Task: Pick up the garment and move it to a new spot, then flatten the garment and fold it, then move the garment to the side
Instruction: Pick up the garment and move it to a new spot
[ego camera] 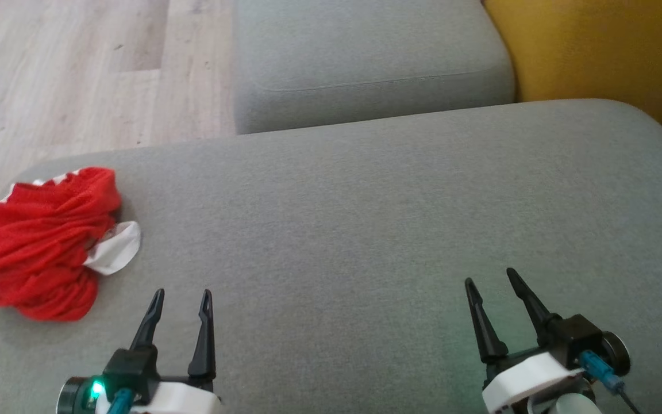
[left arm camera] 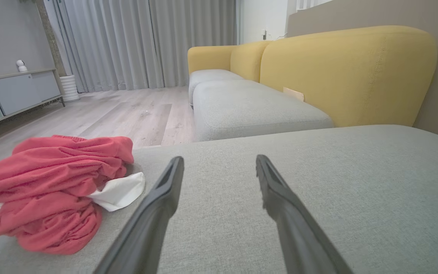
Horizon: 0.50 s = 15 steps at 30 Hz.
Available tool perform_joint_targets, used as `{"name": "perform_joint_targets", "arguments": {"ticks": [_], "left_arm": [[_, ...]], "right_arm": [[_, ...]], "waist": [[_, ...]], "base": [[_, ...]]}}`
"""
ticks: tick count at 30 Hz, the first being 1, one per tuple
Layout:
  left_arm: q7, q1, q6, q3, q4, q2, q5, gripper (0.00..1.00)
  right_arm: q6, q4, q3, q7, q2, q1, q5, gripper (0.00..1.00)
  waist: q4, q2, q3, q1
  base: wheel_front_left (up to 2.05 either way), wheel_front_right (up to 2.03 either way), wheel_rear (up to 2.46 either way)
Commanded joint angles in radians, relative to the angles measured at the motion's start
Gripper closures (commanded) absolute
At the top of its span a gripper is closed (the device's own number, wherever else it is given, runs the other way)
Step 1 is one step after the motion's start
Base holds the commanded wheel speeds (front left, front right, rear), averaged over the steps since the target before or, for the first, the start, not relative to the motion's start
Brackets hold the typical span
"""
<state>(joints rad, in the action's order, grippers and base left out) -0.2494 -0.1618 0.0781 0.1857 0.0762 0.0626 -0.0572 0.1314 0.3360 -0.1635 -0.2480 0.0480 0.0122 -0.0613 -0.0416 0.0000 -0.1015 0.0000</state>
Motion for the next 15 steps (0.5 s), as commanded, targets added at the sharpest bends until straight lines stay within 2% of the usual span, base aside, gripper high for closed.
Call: {"name": "perform_joint_targets", "arguments": {"ticks": [1,11,12,15], "left_arm": [[-0.012,0.043,0.002,-0.038,-0.027,-0.004,0.008,0.0],[-0.012,0.038,0.016,-0.062,-0.028,-0.005,0.026,0.0],[-0.012,0.038,0.016,-0.062,-0.028,-0.005,0.026,0.0],[-0.012,0.027,0.023,-0.081,-0.033,0.001,0.029,0.0]], "right_arm": [[-0.001,-0.032,-0.025,-0.014,0.002,-0.03,0.01,0.0],[-0.001,-0.032,-0.027,-0.014,0.002,-0.009,-0.012,0.0],[-0.001,-0.032,-0.027,-0.014,0.002,-0.009,-0.012,0.0],[-0.001,-0.033,-0.033,-0.014,0.002,-0.006,-0.021,0.0]], "waist": [[0.021,0.0,0.005,0.0],[0.176,0.0,0.018,0.0],[0.176,0.0,0.018,0.0],[0.244,0.0,0.018,0.0]], "base": [[0.0,0.0,0.0],[0.0,0.0,0.0],[0.0,0.0,0.0],[0.0,0.0,0.0]]}}
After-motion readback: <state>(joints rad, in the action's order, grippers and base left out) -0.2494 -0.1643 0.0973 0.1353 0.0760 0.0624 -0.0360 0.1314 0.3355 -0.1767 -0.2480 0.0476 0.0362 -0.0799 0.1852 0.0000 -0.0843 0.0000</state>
